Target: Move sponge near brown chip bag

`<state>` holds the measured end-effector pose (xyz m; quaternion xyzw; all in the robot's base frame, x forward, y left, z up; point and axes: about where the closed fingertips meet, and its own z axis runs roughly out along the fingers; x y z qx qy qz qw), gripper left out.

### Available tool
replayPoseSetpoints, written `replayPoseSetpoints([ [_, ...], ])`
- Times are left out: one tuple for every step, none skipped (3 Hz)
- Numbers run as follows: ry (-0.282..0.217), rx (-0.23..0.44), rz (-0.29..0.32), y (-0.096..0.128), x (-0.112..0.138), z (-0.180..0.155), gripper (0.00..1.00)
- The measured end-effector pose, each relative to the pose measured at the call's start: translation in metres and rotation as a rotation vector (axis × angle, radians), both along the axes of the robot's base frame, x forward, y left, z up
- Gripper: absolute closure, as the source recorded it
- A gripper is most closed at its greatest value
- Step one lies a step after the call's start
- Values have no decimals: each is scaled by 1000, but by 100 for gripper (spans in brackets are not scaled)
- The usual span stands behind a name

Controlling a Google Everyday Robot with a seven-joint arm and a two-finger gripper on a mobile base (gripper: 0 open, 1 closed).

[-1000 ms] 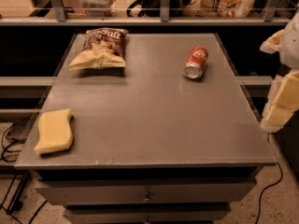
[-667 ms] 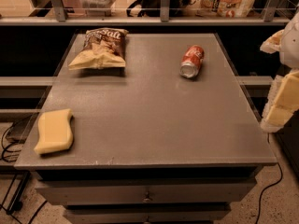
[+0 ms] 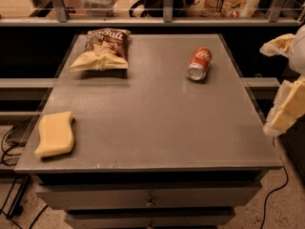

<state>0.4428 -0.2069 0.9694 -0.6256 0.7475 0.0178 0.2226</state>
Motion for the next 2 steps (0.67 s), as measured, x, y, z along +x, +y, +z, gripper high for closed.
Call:
replayPoseSetpoints([
  [-10,113,106,39,-3,-7,0],
  [-6,206,151,82,-11,-16,0],
])
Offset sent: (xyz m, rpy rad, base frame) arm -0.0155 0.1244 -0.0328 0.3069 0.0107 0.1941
